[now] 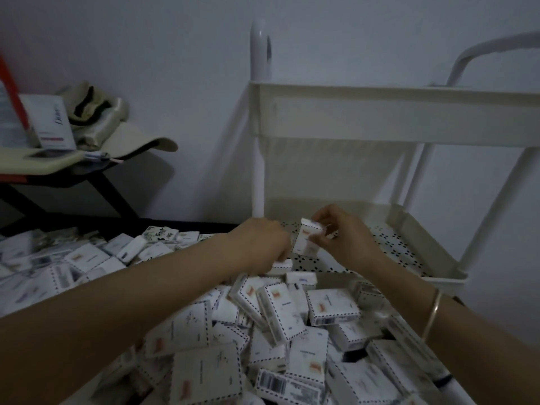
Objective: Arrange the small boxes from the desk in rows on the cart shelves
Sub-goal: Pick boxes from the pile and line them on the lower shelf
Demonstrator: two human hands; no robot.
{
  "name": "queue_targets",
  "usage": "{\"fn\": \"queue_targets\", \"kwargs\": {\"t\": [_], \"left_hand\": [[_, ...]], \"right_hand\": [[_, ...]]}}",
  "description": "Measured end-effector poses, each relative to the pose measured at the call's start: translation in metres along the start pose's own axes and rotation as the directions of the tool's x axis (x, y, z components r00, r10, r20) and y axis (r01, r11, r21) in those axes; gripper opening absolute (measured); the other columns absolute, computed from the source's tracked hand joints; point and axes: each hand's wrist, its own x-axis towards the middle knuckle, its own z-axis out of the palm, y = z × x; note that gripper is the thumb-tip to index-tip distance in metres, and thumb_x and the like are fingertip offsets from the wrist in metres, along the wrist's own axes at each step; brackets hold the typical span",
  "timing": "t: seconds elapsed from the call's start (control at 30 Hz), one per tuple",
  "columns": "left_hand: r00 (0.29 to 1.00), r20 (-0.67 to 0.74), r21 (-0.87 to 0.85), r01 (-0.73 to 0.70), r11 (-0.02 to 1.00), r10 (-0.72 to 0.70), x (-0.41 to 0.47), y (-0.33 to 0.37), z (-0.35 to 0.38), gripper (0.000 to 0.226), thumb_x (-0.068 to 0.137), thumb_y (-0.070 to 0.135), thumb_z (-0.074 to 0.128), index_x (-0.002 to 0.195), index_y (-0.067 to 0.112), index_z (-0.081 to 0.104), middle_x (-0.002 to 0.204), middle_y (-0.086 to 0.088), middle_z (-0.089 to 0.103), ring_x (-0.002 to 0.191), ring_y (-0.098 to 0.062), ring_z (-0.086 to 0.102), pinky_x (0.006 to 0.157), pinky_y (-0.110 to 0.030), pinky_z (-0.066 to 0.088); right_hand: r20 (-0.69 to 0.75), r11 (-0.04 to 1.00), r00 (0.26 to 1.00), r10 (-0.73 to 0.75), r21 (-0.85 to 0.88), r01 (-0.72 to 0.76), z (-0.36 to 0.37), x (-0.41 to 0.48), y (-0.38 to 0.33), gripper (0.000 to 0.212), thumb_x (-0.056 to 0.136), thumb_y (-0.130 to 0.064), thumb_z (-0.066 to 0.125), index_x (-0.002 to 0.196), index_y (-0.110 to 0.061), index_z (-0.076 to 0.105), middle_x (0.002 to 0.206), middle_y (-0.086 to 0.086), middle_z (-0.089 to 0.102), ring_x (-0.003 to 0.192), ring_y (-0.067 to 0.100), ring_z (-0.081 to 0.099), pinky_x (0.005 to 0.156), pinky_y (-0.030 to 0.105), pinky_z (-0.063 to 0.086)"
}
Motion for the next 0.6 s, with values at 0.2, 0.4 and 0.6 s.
{"fn": "queue_targets", "kwargs": {"t": [0.2, 0.4, 0.6], "left_hand": [[0.997, -0.082, -0.138, -0.014, 0.990, 0.003, -0.017, -0.008, -0.006, 0.033, 0.096, 0.015, 0.047, 0.117, 0.029, 0.068, 0.119, 0.010, 0.064, 0.104, -0.012, 0.060, 0.088, -0.034, 0.051], [0.965, -0.250, -0.316, -0.001, 0.949, -0.083, -0.052, -0.019, -0.009, 0.031, 0.096, 0.014, 0.048, 0.107, 0.030, 0.071, 0.107, 0.017, 0.067, 0.088, 0.003, 0.057, 0.081, -0.025, 0.051], [0.961, -0.248, -0.375, 0.021, 0.927, -0.122, -0.065, -0.024, -0.001, 0.026, 0.095, 0.017, 0.053, 0.106, 0.033, 0.071, 0.108, 0.019, 0.068, 0.089, 0.003, 0.061, 0.083, -0.027, 0.054]], "right_hand": [[-0.002, 1.000, 1.000, -0.013, 0.022, 0.013, 0.011, 0.009, -0.007, 0.027, 0.085, -0.017, 0.072, 0.107, -0.017, 0.056, 0.104, -0.002, 0.065, 0.089, 0.017, 0.062, 0.080, 0.038, 0.053], [0.235, 0.975, 0.970, 0.059, 0.193, -0.106, 0.028, 0.015, -0.014, 0.028, 0.086, -0.016, 0.071, 0.109, -0.016, 0.056, 0.105, 0.001, 0.064, 0.092, 0.019, 0.064, 0.082, 0.033, 0.054], [0.410, 0.974, 0.911, 0.042, 0.186, -0.129, 0.032, 0.010, -0.016, 0.021, 0.093, -0.023, 0.063, 0.113, -0.019, 0.059, 0.112, 0.000, 0.063, 0.095, 0.017, 0.065, 0.083, 0.028, 0.054]]}}
